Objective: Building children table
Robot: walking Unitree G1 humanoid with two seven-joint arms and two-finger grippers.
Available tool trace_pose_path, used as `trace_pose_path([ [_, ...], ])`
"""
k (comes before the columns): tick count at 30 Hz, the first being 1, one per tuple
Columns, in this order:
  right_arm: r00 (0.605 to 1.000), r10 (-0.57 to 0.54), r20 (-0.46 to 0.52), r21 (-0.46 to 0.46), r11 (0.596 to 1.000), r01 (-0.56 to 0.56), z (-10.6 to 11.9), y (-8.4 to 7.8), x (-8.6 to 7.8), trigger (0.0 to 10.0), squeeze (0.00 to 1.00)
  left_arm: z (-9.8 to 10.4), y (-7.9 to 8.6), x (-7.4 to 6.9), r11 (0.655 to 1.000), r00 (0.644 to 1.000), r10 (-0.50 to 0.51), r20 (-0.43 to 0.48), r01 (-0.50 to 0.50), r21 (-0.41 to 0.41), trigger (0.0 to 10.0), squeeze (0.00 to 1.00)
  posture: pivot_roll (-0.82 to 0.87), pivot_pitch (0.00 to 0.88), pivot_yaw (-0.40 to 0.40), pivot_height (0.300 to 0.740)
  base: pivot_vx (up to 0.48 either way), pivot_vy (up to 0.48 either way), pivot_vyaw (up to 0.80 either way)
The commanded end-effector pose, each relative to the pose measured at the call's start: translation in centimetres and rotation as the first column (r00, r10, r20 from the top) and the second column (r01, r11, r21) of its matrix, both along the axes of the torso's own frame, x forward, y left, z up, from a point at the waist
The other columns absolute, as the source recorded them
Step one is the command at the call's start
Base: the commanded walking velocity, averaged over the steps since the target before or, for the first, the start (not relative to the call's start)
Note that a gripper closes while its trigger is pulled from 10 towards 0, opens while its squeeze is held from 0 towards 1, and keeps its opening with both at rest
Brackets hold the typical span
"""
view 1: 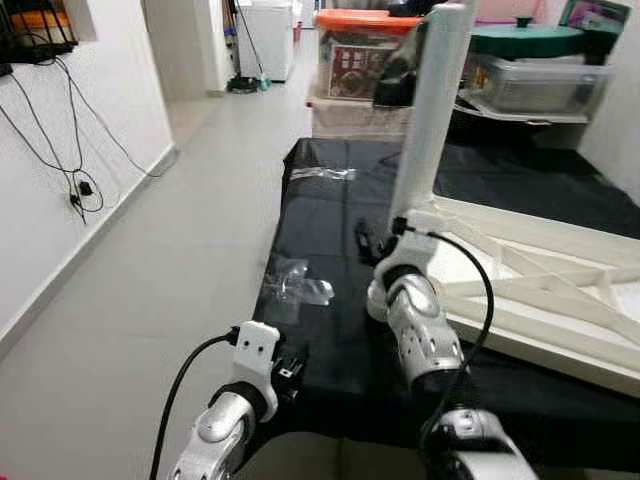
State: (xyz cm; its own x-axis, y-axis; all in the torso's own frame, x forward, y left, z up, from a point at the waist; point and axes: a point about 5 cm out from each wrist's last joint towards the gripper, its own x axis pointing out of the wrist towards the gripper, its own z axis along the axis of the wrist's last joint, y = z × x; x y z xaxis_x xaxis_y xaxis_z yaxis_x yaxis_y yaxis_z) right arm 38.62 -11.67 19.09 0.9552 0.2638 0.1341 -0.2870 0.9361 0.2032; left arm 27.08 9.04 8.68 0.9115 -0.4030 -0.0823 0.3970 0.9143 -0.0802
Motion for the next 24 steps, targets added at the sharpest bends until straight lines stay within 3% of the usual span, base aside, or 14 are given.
trace_pose_path([
  [1, 0.962, 0.274, 0.000, -0.016, 0.962, -0.274, 0.7, 1.1, 0.1, 10.0, 0.00, -0.6, 0.1, 0.2, 1.000, 1.000, 0.011, -0.014, -0.011, 0.011, 10.0, 0.00, 0.03, 0.000, -0.048, 0.740, 0.000, 0.000, 0.00],
  [3, 0.911, 0.411, -0.022, -0.032, 0.911, -0.412, 0.8, 0.7, 0.0, 10.0, 0.00, -0.6, 0.1, 0.4, 1.000, 1.000, 0.014, -0.014, -0.014, 0.012, 10.0, 0.00, 0.03, 0.000, -0.051, 0.740, 0.000, 0.000, 0.00],
  [4, 0.803, 0.595, -0.040, -0.062, 0.800, -0.596, 1.0, 0.3, -0.6, 10.0, 0.00, -0.6, 0.1, 0.9, 1.000, 1.000, 0.020, -0.020, -0.020, 0.000, 10.0, 0.00, 0.02, 0.000, -0.044, 0.740, 0.000, 0.000, 0.00],
  [6, 0.803, 0.595, -0.040, -0.062, 0.800, -0.596, 1.0, 0.3, -0.6, 10.0, 0.00, -0.6, 0.1, 0.9, 1.000, 1.000, 0.020, -0.020, -0.020, 0.000, 10.0, 0.00, 0.02, 0.000, -0.044, 0.740, 0.000, 0.000, 0.00],
  [8, 0.678, 0.734, -0.051, -0.111, 0.670, -0.734, 0.9, 0.4, -1.5, 10.0, 0.00, -0.6, 0.3, 1.4, 0.999, 0.999, 0.029, -0.026, -0.029, -0.012, 10.0, 0.00, 0.01, 0.000, -0.034, 0.740, 0.000, 0.000, 0.00],
  [13, 0.505, 0.859, -0.087, -0.141, 0.491, -0.859, 0.5, 1.2, -2.2, 10.0, 0.00, -0.6, 0.5, 1.9, 1.000, 0.999, 0.028, -0.023, -0.028, -0.005, 10.0, 0.00, 0.02, 0.000, -0.035, 0.740, 0.000, 0.000, 0.00],
  [14, 0.461, 0.882, -0.095, -0.146, 0.446, -0.883, 0.4, 1.5, -2.3, 4.3, 0.00, -0.6, 0.5, 2.0, 1.000, 0.999, 0.027, -0.022, -0.028, -0.003, 10.0, 0.00, 0.02, 0.000, -0.030, 0.740, 0.000, 0.000, 0.00],
  [15, 0.437, 0.894, -0.100, -0.148, 0.421, -0.895, 0.4, 1.7, -2.4, 4.3, 0.00, -0.6, 0.5, 2.0, 1.000, 0.999, 0.027, -0.021, -0.027, -0.003, 10.0, 0.00, 0.02, 0.000, -0.031, 0.740, 0.000, 0.000, 0.00],
  [16, 0.437, 0.894, -0.100, -0.148, 0.421, -0.895, 0.4, 1.7, -2.4, 4.3, 0.00, -0.6, 0.5, 2.0, 1.000, 0.999, 0.027, -0.021, -0.027, -0.003, 10.0, 0.00, 0.02, 0.000, -0.031, 0.740, 0.000, 0.000, 0.00],
  [17, 0.430, 0.897, -0.106, -0.159, 0.412, -0.897, 0.3, 1.9, -2.4, 0.0, 0.00, -0.6, 0.6, 2.1, 1.000, 0.999, 0.028, -0.020, -0.028, -0.003, 10.0, 0.00, 0.02, 0.000, -0.031, 0.740, 0.000, 0.000, 0.00],
  [19, 0.430, 0.896, -0.110, -0.167, 0.410, -0.897, 0.2, 2.1, -2.4, 0.0, 0.00, -0.6, 0.6, 2.2, 1.000, 0.999, 0.028, -0.020, -0.028, -0.003, 10.0, 0.00, 0.02, 0.000, -0.029, 0.740, 0.000, 0.000, 0.00],
  [21, 0.572, 0.814, -0.098, -0.218, 0.543, -0.811, -0.1, 2.2, -1.6, 0.0, 0.00, -0.6, 0.6, 2.2, 1.000, 0.999, 0.029, -0.017, -0.029, -0.002, 10.0, 0.00, 0.01, 0.000, -0.036, 0.740, 0.000, 0.000, 0.00],
  [22, 0.572, 0.814, -0.098, -0.218, 0.543, -0.811, -0.1, 2.2, -1.6, 0.0, 0.00, -0.6, 0.6, 2.2, 1.000, 0.999, 0.029, -0.017, -0.029, -0.002, 10.0, 0.00, 0.01, 0.000, -0.036, 0.740, 0.000, 0.000, 0.00],
  [24, 0.780, 0.619, -0.085, -0.268, 0.740, -0.617, -0.4, 1.5, -0.4, 0.0, 0.00, -0.6, 0.5, 2.3, 1.000, 0.999, 0.030, -0.014, -0.030, -0.003, 10.0, 0.00, -0.01, 0.000, -0.049, 0.740, 0.000, 0.000, 0.00],
])
